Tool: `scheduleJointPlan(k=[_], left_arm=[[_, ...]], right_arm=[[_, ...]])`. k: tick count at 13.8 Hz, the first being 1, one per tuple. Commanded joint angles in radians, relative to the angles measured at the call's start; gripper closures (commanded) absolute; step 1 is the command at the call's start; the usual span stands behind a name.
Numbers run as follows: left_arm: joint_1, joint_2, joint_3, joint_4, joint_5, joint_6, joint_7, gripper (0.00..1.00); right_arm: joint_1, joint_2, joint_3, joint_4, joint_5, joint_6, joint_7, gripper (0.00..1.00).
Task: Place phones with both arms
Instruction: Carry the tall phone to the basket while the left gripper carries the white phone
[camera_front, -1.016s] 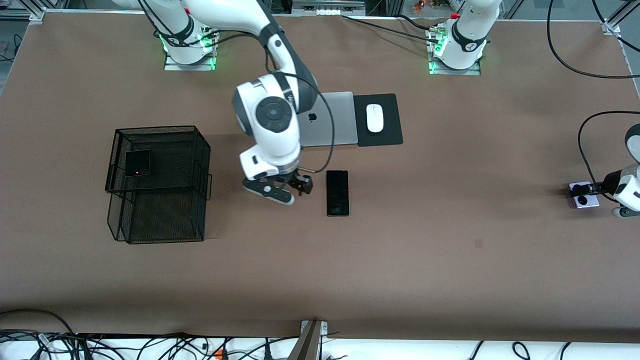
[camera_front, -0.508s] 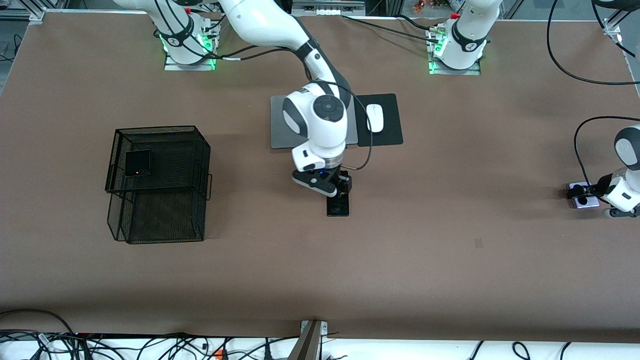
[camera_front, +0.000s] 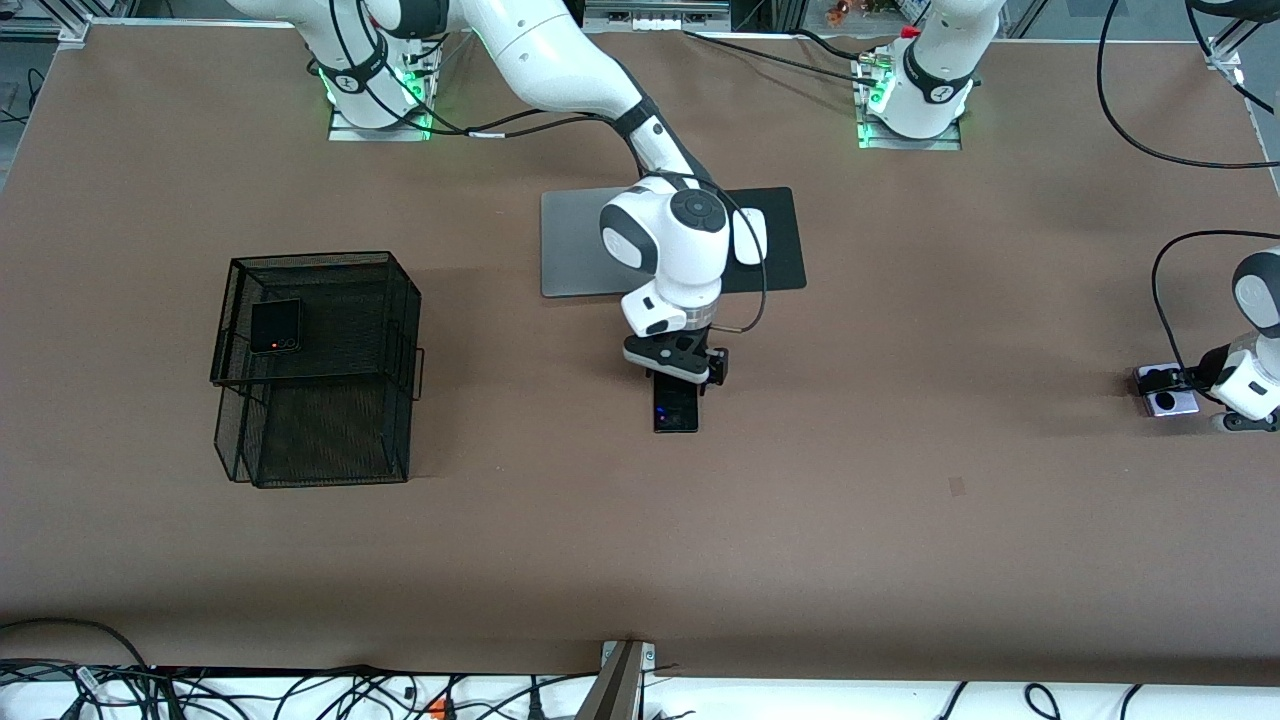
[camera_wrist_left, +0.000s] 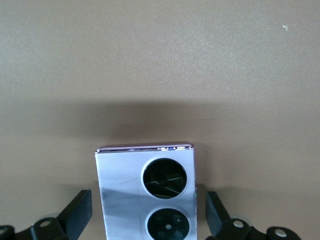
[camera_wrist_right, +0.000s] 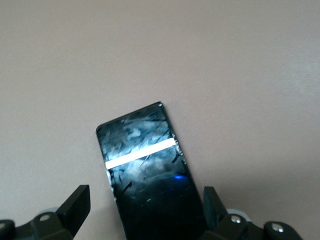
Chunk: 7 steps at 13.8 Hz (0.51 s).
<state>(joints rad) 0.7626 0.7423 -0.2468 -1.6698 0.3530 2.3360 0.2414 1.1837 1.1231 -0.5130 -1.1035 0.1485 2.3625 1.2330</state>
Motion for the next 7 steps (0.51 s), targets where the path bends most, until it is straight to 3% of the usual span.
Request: scheduleJointPlan(k=[1,4,7], left_arm=[[0.012,0.005,-0.009,-0.001,0.026,0.017,0.013,0.0],[0.021,0.019,-0.009,-0.001,0.026,0.029,0.013,0.0],[0.026,0.031,-0.009,0.001,0.026,0.042,0.015,0.0]], right_arm=[[0.005,0.037,-0.01,0.03,-0.07,0.033,-0.048,0.0],[-0.002,0.033,-0.009,0.027,-0.072,0.034,-0.241,0.0],[-0.004,0.035,-0.005,0.022,-0.073,0.037,-0.28,0.0]])
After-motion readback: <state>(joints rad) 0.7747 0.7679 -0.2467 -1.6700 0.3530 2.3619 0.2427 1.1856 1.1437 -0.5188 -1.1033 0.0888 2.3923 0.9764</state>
